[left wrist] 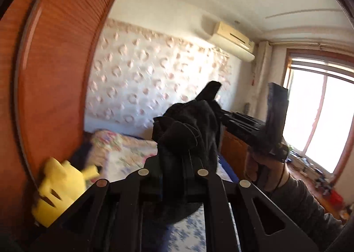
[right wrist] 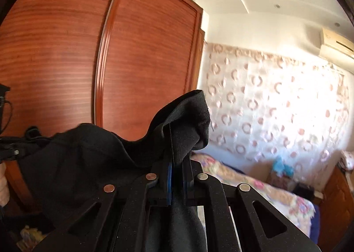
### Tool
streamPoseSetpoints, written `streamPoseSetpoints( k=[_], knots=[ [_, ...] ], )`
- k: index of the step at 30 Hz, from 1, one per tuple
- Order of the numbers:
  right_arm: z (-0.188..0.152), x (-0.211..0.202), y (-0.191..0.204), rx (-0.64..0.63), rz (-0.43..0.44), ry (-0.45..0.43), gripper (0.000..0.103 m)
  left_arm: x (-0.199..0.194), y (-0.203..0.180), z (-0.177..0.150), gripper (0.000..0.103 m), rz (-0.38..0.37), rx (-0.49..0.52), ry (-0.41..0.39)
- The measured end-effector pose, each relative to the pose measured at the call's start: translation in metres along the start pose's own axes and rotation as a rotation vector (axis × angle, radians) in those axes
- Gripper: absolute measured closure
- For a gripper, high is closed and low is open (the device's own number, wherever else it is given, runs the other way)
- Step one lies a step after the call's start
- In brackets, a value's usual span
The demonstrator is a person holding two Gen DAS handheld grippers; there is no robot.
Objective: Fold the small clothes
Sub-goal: 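Carry the folded shirt with both tools toward the stack of clothes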
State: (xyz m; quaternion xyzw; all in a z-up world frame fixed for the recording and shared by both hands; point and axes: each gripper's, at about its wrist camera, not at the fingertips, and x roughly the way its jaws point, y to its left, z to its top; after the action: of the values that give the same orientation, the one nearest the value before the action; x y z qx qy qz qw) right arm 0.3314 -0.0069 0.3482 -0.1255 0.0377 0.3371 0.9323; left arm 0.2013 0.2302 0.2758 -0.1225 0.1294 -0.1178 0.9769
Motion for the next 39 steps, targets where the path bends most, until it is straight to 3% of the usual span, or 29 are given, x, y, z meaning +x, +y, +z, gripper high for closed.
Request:
streamPoseSetpoints(
  k=[5, 11, 14, 19, 23, 25, 27, 30, 32, 34, 35, 37, 39],
  knots=[
    [-0.031, 0.03, -0.005, 0.013, 0.07, 0.034, 0.097, -0.006, 0.018, -0.023, 0.091, 0.041, -0.018, 0.055],
    [-0.081, 0.031, -0.029, 0.003, 0.103, 0.197, 0.097, 0.008, 0.033, -0.066, 0.09, -0.043, -0.121, 0.175],
    [-0.1, 0.043, -0.042, 0.009, 0.105, 0.287, 0.097, 0.026, 0.045, -0.088, 0.09, -0.034, -0.163, 0.227],
    [-0.117, 0.114, -0.045, 0.022, 0.094, 0.434, 0.097, 0.067, 0.091, -0.145, 0.09, 0.076, -0.252, 0.33],
    [-0.143, 0.169, -0.046, 0.045, 0.085, 0.551, 0.096, 0.109, 0.116, -0.197, 0.09, 0.115, -0.314, 0.459],
    [-0.15, 0.191, -0.046, 0.042, 0.08, 0.592, 0.096, 0.117, 0.119, -0.209, 0.09, 0.114, -0.322, 0.471],
    [-0.152, 0.215, -0.045, 0.054, 0.086, 0.59, 0.095, 0.119, 0.115, -0.21, 0.09, 0.122, -0.291, 0.455],
    [-0.14, 0.222, -0.051, 0.068, 0.066, 0.562, 0.083, 0.119, 0.111, -0.204, 0.086, 0.13, -0.251, 0.426],
    [-0.148, 0.206, -0.053, 0.079, 0.044, 0.523, 0.071, 0.109, 0.102, -0.198, 0.078, 0.14, -0.205, 0.399],
    [-0.146, 0.191, -0.055, 0.099, 0.026, 0.457, 0.06, 0.097, 0.094, -0.192, 0.059, 0.158, -0.151, 0.355],
    [-0.14, 0.185, -0.056, 0.109, 0.02, 0.423, 0.056, 0.091, 0.088, -0.188, 0.059, 0.161, -0.12, 0.329],
    [-0.131, 0.168, -0.054, 0.126, 0.025, 0.367, 0.053, 0.085, 0.079, -0.181, 0.052, 0.165, -0.073, 0.299],
    [-0.127, 0.156, -0.049, 0.135, 0.034, 0.321, 0.049, 0.078, 0.068, -0.178, 0.034, 0.167, -0.034, 0.267]
  ],
)
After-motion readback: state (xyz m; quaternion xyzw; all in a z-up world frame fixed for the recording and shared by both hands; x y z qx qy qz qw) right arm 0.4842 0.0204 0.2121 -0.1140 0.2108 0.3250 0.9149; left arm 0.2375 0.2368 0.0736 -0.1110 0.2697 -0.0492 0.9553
